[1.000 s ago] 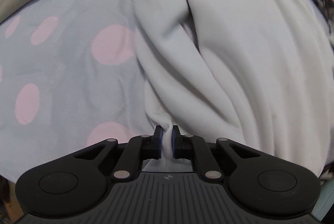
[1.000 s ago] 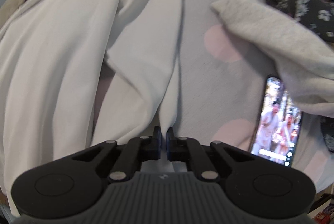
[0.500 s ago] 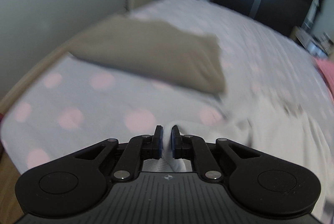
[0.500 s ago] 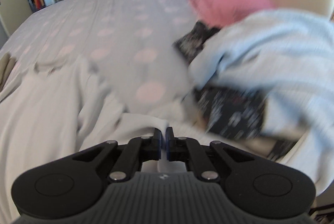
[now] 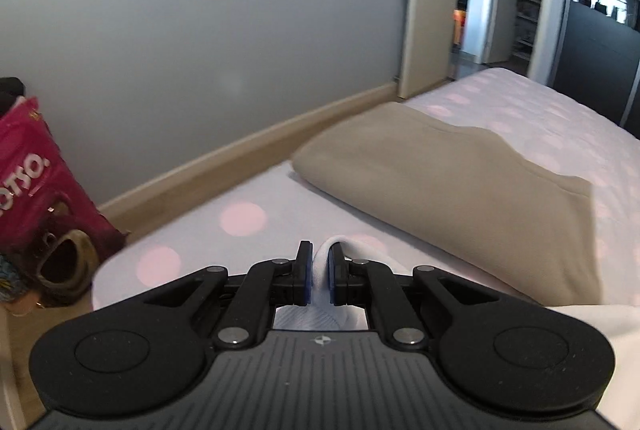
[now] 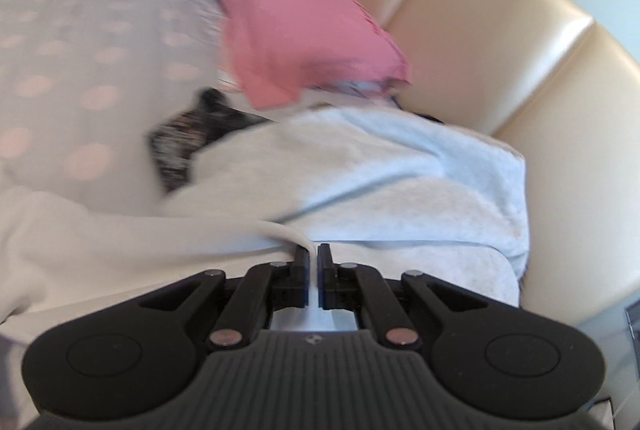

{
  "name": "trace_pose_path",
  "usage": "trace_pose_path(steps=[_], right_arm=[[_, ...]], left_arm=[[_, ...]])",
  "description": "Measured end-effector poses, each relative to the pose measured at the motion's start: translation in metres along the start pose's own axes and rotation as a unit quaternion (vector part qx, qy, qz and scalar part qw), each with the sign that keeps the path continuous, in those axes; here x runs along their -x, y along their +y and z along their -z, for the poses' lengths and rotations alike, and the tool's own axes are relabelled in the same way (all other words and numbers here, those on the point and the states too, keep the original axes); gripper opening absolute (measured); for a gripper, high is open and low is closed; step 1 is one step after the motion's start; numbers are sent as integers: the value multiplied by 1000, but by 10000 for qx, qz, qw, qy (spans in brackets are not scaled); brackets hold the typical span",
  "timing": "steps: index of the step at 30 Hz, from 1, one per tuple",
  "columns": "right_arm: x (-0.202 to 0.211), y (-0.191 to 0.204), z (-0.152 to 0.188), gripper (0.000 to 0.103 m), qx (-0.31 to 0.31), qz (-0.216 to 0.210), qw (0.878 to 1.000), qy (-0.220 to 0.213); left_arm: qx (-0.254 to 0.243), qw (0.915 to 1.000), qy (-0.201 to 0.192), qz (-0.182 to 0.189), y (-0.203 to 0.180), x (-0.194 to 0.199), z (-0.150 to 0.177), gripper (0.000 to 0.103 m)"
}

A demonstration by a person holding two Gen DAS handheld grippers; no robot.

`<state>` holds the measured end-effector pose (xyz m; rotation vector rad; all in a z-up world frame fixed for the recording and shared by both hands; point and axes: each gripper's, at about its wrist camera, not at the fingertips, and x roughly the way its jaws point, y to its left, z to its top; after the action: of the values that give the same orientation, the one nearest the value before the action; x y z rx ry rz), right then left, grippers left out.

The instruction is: Fold clothes

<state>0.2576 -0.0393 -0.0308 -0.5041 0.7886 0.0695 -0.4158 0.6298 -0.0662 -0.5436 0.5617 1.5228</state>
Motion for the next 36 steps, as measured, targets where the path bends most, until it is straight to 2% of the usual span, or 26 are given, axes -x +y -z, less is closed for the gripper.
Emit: trace_pose_path(steps=[3, 6, 10, 12, 13, 14, 16, 20, 22, 26, 30, 34, 36], right_arm=[[-19, 0, 1, 4, 16, 256, 9997, 38], [-22, 8, 3, 4, 159, 323, 9993, -34], [-8, 17, 7, 7, 436, 273, 9980, -358], [6, 18, 12, 19, 350, 106, 9974, -619], [15, 20, 14, 36, 288, 34, 9966, -775], [24, 23, 18, 44, 247, 0, 9952, -949], [38, 32, 26, 44, 267, -160, 9924, -1194], [50, 65, 46, 47, 472, -659, 9895, -1199], [55, 81, 55, 49, 574, -908, 9869, -1201], [66, 114, 75, 49, 776, -1403, 9797, -1201], [77, 147, 95, 49, 977, -1895, 9696, -1198], [74, 159, 99, 51, 1080, -1987, 9676, -1120], [72, 164, 99, 51, 1124, -2002, 9673, -1076]], left_arm=[[-3, 9998, 28, -186, 0, -8, -2, 6], [-22, 9994, 69, -353, 0, -14, -3, 6], [-184, 9993, 219, -259, -7, -25, 0, 7], [-247, 9990, 339, -130, -8, -29, 4, 12], [-240, 9990, 369, -105, -8, -29, 5, 14], [-211, 9990, 383, -100, -7, -28, 6, 15], [-178, 9991, 380, -103, -5, -26, 7, 15], [-234, 9990, 376, -36, 0, -25, 9, 16], [-514, 9976, 456, 76, 0, -25, 14, 16], [-1207, 9908, 600, 102, -2, -26, 28, 25], [-1550, 9827, 965, 301, 0, -35, 50, 36], [-1972, 9686, 1468, 377, -5, -55, 76, 40], [-2190, 9626, 1581, 227, -10, -69, 87, 40]])
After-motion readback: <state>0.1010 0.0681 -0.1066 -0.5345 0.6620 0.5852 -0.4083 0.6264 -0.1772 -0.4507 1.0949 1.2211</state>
